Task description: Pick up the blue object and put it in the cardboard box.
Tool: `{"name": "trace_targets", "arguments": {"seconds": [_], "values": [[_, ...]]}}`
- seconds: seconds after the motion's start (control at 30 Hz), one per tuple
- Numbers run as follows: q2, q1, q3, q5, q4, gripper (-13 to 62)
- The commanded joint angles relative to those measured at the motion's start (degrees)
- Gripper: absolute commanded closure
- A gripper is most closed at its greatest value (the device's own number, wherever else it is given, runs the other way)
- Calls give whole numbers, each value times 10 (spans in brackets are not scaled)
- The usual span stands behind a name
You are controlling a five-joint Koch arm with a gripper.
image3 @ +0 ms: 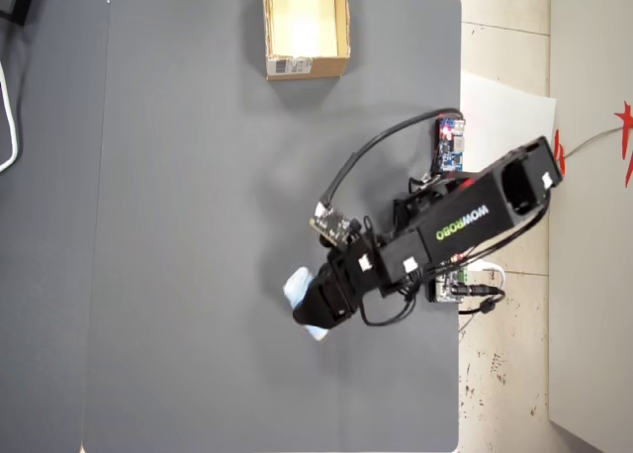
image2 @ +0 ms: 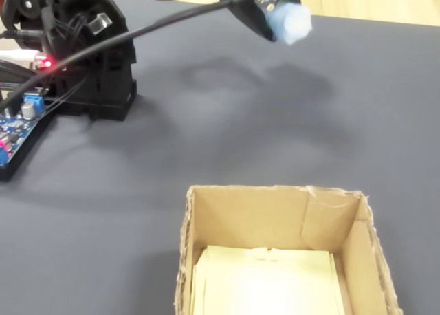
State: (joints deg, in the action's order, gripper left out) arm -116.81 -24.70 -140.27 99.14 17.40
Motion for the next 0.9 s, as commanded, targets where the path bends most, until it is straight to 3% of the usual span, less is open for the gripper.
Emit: {"name": "trace_targets", "arguments": {"seconds": [0.0, 0.2, 0.47, 0.67, 0.73, 0.87], "values": [[-28, 52, 13, -21, -83, 444], [-60, 145, -13, -63, -140, 444], [-49, 355, -1, -134, -267, 444], [47, 571, 68, -237, -345, 445], [127, 643, 175, -261, -313, 445], [192, 703, 266, -262, -258, 445]]}}
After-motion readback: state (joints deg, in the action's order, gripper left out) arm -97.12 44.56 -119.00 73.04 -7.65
